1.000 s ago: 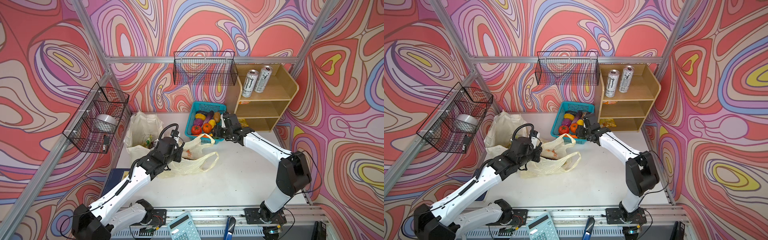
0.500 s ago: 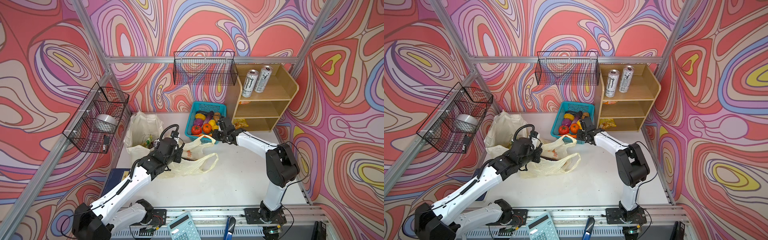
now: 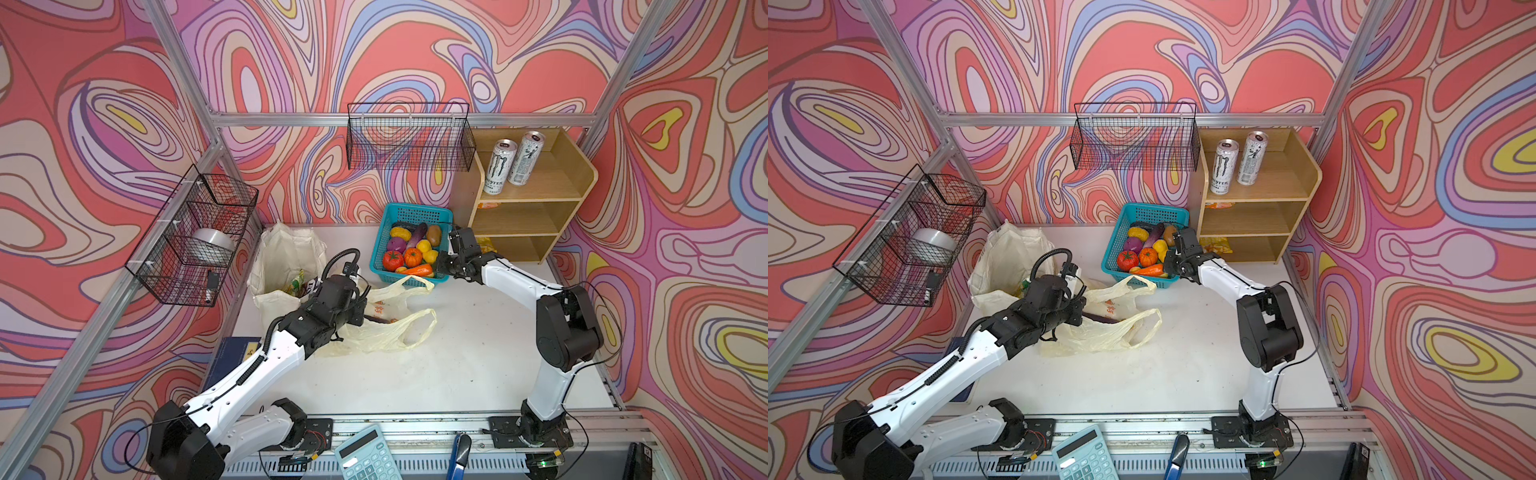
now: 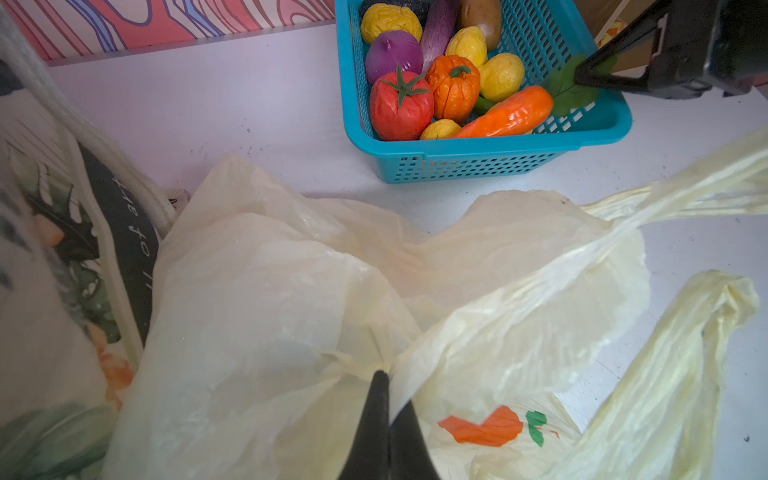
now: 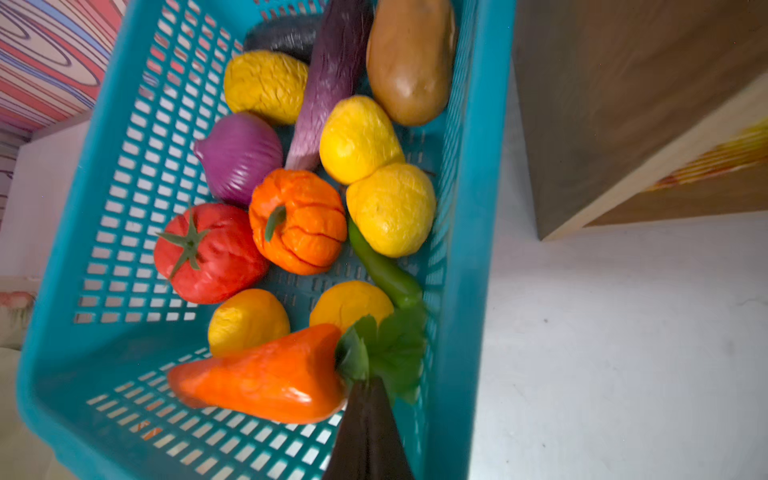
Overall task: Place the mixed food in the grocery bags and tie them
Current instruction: 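Grasp the orange carrot by its leaves with the right gripper and lift it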
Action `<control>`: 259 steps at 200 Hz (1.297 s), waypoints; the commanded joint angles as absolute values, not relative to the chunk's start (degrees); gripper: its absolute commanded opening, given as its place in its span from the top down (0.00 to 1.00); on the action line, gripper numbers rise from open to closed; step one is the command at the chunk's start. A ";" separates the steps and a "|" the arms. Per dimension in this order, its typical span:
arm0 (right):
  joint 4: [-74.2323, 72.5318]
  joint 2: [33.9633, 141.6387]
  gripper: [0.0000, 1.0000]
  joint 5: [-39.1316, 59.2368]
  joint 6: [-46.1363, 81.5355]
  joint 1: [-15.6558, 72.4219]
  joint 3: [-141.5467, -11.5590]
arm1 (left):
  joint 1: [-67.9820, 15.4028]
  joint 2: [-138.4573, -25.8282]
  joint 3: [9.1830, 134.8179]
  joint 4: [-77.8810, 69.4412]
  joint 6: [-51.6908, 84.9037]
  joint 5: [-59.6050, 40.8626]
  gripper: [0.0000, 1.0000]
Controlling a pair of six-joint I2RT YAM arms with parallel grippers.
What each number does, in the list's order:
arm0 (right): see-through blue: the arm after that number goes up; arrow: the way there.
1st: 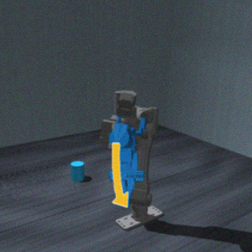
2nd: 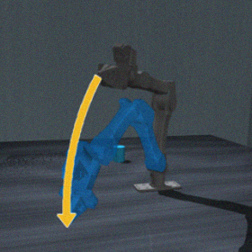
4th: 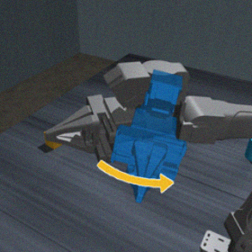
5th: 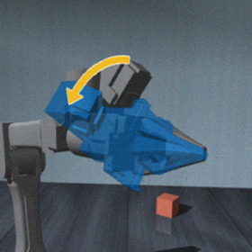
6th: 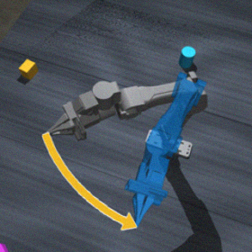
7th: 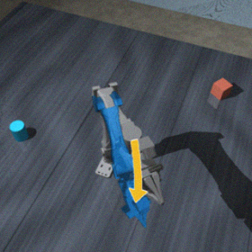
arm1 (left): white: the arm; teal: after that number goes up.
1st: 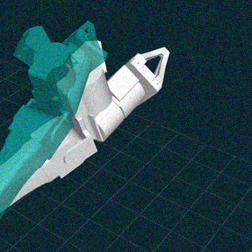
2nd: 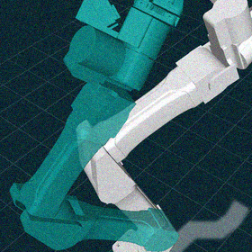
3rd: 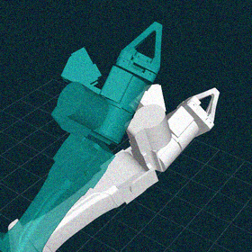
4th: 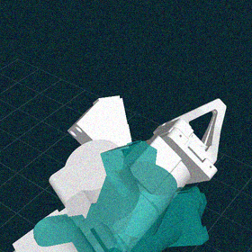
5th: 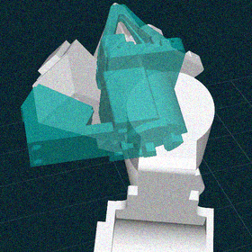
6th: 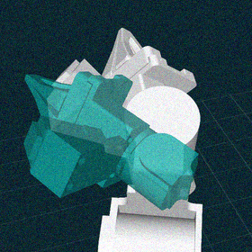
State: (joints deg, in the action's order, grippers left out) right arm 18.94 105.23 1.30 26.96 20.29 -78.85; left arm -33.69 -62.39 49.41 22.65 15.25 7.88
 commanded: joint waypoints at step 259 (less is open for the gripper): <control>22.69 72.39 1.00 19.39 32.39 24.42 -80.17 | -33.40 -76.88 66.33 22.28 19.66 2.81 1.00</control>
State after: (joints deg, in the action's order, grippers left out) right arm 25.21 72.95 18.24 29.63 22.04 -84.27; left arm -33.69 -75.90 64.29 22.50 18.70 3.64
